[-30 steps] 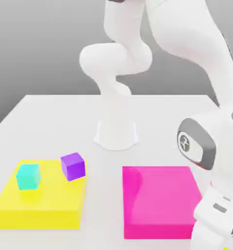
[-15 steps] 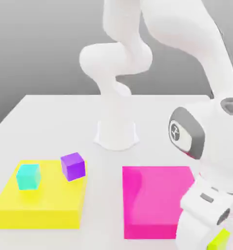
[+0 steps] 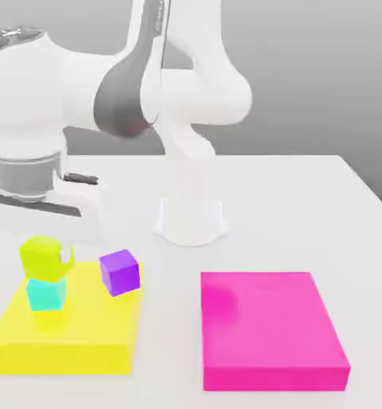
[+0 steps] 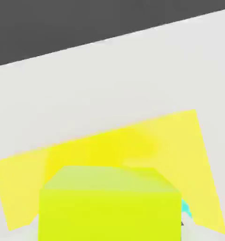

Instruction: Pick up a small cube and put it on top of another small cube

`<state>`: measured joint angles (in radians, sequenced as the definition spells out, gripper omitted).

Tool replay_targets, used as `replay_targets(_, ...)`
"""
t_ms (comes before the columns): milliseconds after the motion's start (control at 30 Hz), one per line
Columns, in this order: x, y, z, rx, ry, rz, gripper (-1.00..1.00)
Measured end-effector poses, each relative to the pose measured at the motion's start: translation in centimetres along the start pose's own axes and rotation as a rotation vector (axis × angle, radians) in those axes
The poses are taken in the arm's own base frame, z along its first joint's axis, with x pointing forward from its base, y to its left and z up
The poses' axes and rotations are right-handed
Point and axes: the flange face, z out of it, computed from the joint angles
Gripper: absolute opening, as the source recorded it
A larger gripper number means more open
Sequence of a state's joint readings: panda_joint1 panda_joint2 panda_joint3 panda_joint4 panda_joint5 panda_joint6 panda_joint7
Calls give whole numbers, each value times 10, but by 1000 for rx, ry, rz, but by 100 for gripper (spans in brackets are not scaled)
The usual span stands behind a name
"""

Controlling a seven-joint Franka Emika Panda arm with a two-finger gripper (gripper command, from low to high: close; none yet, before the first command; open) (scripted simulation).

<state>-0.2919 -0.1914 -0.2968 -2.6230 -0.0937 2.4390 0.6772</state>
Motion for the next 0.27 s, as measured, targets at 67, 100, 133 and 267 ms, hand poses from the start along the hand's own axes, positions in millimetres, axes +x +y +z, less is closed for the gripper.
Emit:
replay_targets(67, 2, 10, 19, 6, -7, 28, -100)
replay_targets(100, 2, 11, 31, 7, -8, 33, -100)
replay_targets(133, 2, 12, 43, 7, -7, 36, -100)
replay_targets(267, 2, 13, 54, 6, -6, 38, 100)
